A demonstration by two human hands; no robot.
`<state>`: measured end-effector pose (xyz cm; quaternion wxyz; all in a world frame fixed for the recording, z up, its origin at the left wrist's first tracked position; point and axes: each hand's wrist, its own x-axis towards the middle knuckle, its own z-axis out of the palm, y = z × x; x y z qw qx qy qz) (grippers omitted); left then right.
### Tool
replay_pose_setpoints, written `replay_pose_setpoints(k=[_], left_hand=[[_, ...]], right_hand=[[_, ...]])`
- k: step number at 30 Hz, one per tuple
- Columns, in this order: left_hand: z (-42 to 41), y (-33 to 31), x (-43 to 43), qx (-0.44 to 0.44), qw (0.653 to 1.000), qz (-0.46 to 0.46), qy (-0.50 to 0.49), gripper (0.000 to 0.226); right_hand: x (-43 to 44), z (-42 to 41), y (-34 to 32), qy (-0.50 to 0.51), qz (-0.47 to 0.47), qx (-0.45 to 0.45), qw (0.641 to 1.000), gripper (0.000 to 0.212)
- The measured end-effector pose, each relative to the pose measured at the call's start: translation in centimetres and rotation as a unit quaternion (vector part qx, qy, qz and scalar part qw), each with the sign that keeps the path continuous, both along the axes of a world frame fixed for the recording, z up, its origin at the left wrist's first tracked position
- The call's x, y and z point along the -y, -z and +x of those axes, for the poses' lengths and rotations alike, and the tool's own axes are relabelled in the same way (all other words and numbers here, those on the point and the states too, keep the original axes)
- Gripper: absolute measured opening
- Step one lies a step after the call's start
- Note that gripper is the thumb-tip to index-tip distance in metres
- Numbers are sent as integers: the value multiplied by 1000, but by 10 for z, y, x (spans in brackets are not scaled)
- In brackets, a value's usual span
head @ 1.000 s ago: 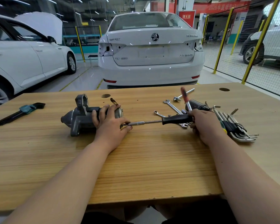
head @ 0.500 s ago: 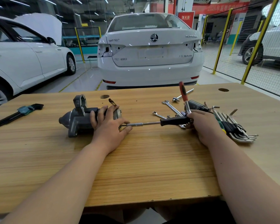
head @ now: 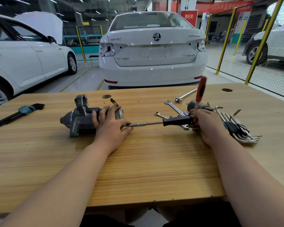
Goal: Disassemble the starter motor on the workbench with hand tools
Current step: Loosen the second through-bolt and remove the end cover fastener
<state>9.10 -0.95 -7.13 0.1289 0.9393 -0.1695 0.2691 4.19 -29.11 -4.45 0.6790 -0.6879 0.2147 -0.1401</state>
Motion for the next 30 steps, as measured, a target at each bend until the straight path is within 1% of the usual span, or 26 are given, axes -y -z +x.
replay_pose_setpoints(k=[1,2,5,6,8,12,14,17,20,23,26,30], left_hand=[[0,0,0,1,1000,-1,0,17],[0,0,0,2,1000,-3,0,17],[-1,-1,1,6,1000,-7,0,15],[-1,0,0,8,1000,-6,-1,14],[0,0,0,10,1000,-2,-2,13],[1,0,1,3,1000,18,-11,21],[1,1,0,-2,1000,23,-13,26],[2,1,0,-7,1000,27,-10,29],[2,2,-1,-15,999,36,-12,29],[1,1,-1,-20,999,26,-10,25],[-1,-1,0,-21,1000,15,-5,21],[-2,-2,0,-18,1000,11,-8,19]], right_hand=[[0,-1,0,6,-19,-7,1000,11],[0,-2,0,12,-41,-18,999,10],[1,-2,1,22,-86,-45,995,31],[0,-3,1,21,-92,-47,994,34],[-1,-4,1,14,-100,-46,994,32],[-2,-4,2,2,-87,-41,995,15],[-2,-2,2,-4,-58,-28,998,12],[0,0,2,-6,9,-4,1000,20],[1,1,2,-17,29,8,999,35],[2,2,2,-27,15,0,1000,39],[0,1,0,-28,30,0,999,40],[-1,0,1,-21,-25,-14,999,35]])
